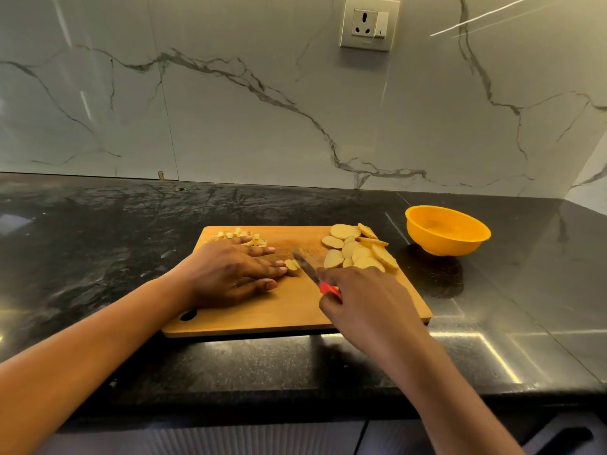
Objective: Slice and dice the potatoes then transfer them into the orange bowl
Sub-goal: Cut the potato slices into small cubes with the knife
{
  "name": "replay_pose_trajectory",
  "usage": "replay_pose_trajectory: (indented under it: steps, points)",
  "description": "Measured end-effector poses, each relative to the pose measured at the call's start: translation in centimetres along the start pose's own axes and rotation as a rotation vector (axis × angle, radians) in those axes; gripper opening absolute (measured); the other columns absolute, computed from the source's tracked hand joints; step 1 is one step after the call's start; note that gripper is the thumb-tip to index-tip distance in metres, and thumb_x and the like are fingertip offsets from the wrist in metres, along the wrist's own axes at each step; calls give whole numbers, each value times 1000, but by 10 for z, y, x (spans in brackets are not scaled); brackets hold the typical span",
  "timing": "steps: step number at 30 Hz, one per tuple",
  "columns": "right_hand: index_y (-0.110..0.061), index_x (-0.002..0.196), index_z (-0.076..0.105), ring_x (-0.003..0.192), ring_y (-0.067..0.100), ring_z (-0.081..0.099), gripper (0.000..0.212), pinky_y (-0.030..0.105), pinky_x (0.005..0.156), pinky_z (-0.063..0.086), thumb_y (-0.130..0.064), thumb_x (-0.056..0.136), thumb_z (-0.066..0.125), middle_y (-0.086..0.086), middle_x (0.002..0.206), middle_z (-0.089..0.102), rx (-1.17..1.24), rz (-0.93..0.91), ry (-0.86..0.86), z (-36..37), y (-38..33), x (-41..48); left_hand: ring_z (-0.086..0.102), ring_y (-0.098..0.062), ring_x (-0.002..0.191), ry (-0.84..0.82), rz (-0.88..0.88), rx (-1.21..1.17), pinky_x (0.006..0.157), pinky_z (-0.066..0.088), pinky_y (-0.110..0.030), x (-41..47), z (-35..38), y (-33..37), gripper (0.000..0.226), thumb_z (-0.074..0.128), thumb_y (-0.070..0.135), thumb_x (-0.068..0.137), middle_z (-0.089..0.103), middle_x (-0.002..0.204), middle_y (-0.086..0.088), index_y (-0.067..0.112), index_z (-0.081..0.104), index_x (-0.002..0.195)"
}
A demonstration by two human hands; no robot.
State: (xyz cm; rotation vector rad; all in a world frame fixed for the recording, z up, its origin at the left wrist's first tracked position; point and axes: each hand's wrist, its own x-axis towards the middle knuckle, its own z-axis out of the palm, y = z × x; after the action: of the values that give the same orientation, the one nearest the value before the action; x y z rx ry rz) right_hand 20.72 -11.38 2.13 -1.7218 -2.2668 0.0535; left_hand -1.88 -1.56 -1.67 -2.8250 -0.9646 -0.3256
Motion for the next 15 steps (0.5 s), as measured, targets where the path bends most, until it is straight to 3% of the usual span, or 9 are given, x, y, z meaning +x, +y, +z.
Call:
replay_pose_trajectory:
  steps: [6, 15]
  points:
    - [-36, 141, 41, 102, 13, 56, 46, 29, 82, 51, -36, 96, 48, -7, 118, 61, 31, 24, -28, 15, -2, 12, 25, 2, 135, -39, -6, 15, 112, 9, -23, 0, 0, -2, 64, 5, 67, 89, 38, 138, 22, 39, 41, 134]
    - [-34, 139, 45, 102, 15, 56, 42, 31, 81, 51, -33, 97, 47, -5, 118, 62, -5, 3, -49, 16, -3, 15, 23, 5, 134, -36, -7, -9, 111, 6, -22, 1, 1, -3, 60, 7, 67, 89, 35, 135, 25, 41, 38, 133]
